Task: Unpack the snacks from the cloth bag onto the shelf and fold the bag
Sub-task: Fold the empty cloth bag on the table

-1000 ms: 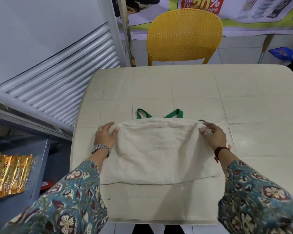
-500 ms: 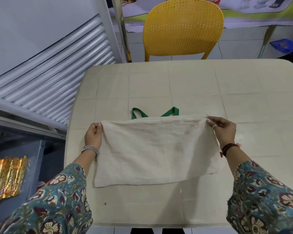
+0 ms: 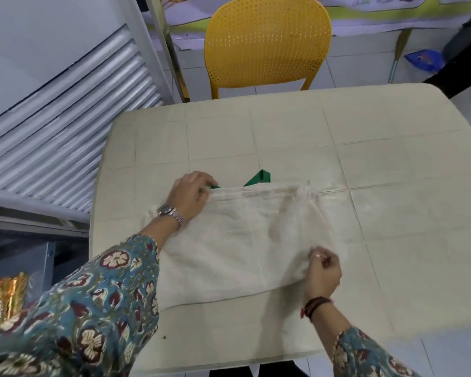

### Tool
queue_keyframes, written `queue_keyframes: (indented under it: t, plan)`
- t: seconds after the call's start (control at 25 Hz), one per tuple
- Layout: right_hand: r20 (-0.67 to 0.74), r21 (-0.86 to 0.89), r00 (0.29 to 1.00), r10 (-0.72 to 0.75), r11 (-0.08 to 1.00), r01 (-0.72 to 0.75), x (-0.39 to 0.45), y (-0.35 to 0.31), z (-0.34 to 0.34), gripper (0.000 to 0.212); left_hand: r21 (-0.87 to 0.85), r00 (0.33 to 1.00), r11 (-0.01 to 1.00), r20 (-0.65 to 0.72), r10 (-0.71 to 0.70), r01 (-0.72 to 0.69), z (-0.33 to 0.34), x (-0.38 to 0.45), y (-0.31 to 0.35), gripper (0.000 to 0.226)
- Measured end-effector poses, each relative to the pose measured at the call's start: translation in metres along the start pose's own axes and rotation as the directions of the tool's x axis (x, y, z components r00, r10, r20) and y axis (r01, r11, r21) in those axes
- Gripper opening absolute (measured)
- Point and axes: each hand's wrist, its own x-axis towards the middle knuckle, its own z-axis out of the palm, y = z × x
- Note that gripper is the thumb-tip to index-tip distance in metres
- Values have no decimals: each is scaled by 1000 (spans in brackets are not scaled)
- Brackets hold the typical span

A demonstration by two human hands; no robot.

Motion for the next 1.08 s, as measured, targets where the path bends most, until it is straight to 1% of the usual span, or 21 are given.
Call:
queue_keyframes:
  t: [0.04, 0.08, 0.12, 0.24, 0.28, 0.36, 0.4, 0.48, 0.52, 0.56, 0.6, 0.64, 0.68, 0.72, 0.76, 0.84, 0.88, 0.92, 1.0, 1.04, 1.08]
  plan:
    - [52, -51, 996, 78, 996, -75, -18, 14, -5, 12, 69, 984, 997, 175, 18, -31, 8, 12, 7, 28]
    - [107, -116, 982, 155, 983, -143, -33, 29, -8, 23, 151, 948, 987, 319, 2, -53, 16, 23, 12, 36]
    - [177, -168, 955, 239, 963, -210, -46, 43, -10, 31, 222, 915, 972, 403, -21, -75, 23, 31, 16, 46]
    - [358, -249, 793, 494, 869, -428, -74, 62, -1, 34, 311, 870, 949, 482, -105, -58, 33, 45, 17, 63]
    - [379, -237, 749, 543, 840, -489, -77, 61, 5, 34, 344, 849, 937, 511, -134, -59, 35, 46, 16, 66]
    - [410, -200, 671, 618, 778, -595, -79, 49, 16, 25, 386, 787, 920, 585, -194, -61, 37, 44, 15, 67]
    - [443, -200, 628, 640, 753, -627, -79, 41, 20, 19, 378, 766, 925, 607, -212, -44, 38, 42, 14, 64]
    - [512, -281, 549, 661, 733, -619, -84, 26, 27, 16, 292, 730, 956, 646, -225, 37, 32, 38, 15, 54]
    - [532, -311, 542, 651, 745, -589, -85, 23, 29, 16, 233, 703, 967, 671, -234, 99, 26, 38, 15, 53]
    - [548, -296, 559, 622, 770, -565, -86, 19, 31, 13, 186, 672, 972, 703, -235, 145, 19, 39, 14, 52]
    - [560, -238, 615, 555, 819, -523, -86, 16, 32, 13, 136, 645, 973, 730, -224, 185, 11, 37, 12, 54]
    - [568, -166, 679, 464, 873, -458, -83, 14, 31, 21, 80, 636, 971, 744, -207, 223, 4, 36, 11, 55]
    - [572, -111, 732, 370, 919, -378, -79, 10, 27, 27, 15, 650, 966, 737, -184, 257, -3, 35, 7, 52]
    - [577, -72, 764, 290, 949, -307, -77, 3, 22, 28, -41, 669, 959, 724, -166, 282, -12, 31, 5, 49]
    - [584, -37, 777, 233, 965, -262, -76, -7, 15, 26, -109, 690, 947, 711, -138, 303, -20, 28, 1, 51]
    - [578, 22, 802, 152, 979, -202, -70, -29, 1, 24, -249, 737, 903, 669, -102, 351, -32, 23, -6, 68]
    - [567, 50, 818, 94, 988, -147, -66, -40, -5, 23, -321, 761, 872, 643, -87, 370, -40, 21, -7, 70]
    - [550, 73, 835, 28, 994, -81, -62, -50, -10, 22, -393, 786, 839, 615, -64, 375, -48, 18, -4, 59]
    - [505, 76, 857, -106, 994, 78, -52, -70, -14, 19, -492, 834, 788, 549, -50, 370, -64, 13, 7, 28]
    - [472, 54, 864, -175, 984, 170, -47, -82, -14, 21, -509, 865, 786, 498, -64, 351, -73, 12, 14, 19]
    - [437, 31, 863, -253, 963, 267, -42, -95, -13, 26, -516, 904, 799, 421, -78, 309, -79, 12, 19, 16]
